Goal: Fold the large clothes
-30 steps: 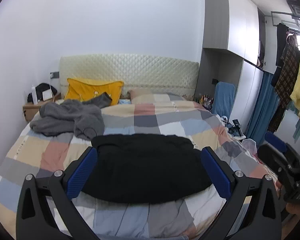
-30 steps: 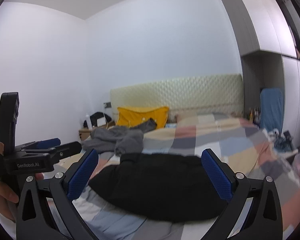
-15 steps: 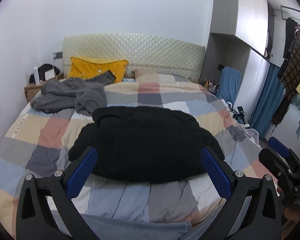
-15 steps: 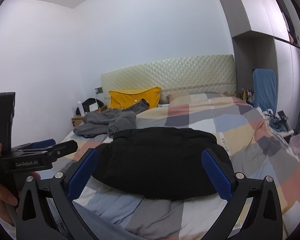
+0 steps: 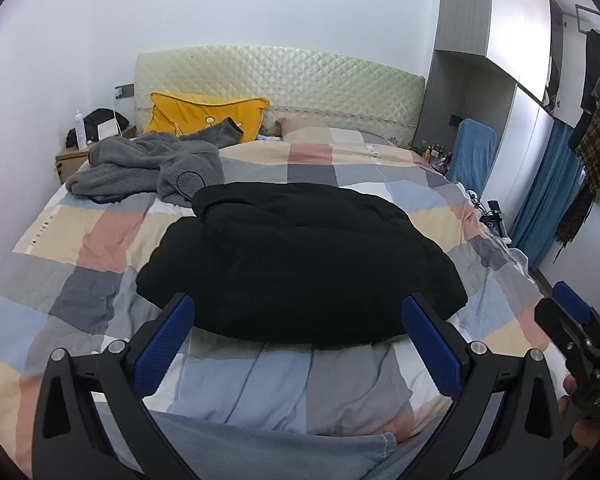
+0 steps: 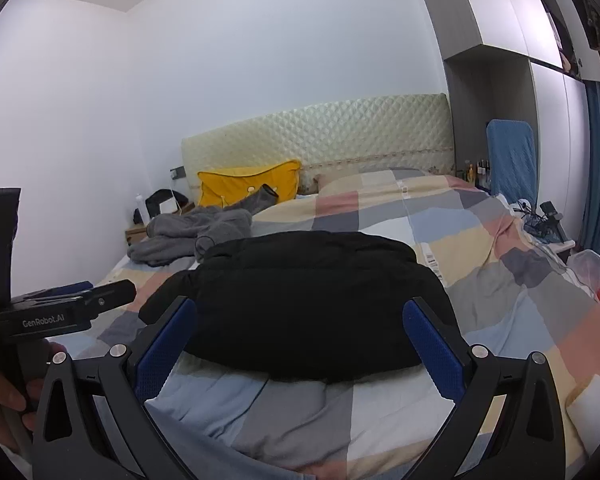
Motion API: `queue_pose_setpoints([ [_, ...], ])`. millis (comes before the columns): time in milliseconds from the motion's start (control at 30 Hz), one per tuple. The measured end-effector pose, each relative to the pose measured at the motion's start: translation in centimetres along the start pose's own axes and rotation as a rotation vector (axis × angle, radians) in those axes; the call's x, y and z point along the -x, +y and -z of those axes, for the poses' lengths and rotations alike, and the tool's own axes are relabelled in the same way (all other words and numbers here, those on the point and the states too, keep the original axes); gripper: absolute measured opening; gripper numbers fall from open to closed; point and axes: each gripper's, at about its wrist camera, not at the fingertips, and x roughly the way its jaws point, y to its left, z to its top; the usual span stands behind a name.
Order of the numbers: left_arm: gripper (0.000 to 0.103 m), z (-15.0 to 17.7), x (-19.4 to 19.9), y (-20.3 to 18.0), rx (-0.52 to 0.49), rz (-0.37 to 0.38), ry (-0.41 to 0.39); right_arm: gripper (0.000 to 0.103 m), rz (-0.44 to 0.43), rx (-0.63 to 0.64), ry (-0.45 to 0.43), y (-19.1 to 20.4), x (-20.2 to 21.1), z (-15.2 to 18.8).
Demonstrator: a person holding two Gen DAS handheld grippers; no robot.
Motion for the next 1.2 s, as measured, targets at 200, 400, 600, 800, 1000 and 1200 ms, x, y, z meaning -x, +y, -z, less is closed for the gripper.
queue_pose_setpoints([
  [200,0.103,-0.2,0.1,-0.3,-0.013,0.0,0.001,0.103,-0.003,0.006,-0.001,0.2,0.2,-0.1],
  [400,0.103,-0.5,0.3,-0.6,-0.029,0.004,-0.001,0.103,-0.008,0.014,-0.004,0.4,0.4,-0.3],
  [600,0.103,-0.5,0.4,-0.9,-0.035,0.011,0.001,0.103,-0.004,0.016,-0.002,0.4,0.4,-0.3],
  [800,0.103,-0.7,0.4,-1.1,-0.042,0.001,0.004,0.103,0.001,0.014,0.001,0.3,0.3,-0.4],
  [1000,0.103,-0.8,0.6,-1.1,-0.047,0.002,0.0,0.103,-0.008,0.016,0.005,0.3,0.5,-0.3],
  [1200,0.103,-0.7,0.8,-1.1,-0.044,0.004,-0.002,0.103,-0.01,0.016,-0.002,0.2,0.6,-0.4],
])
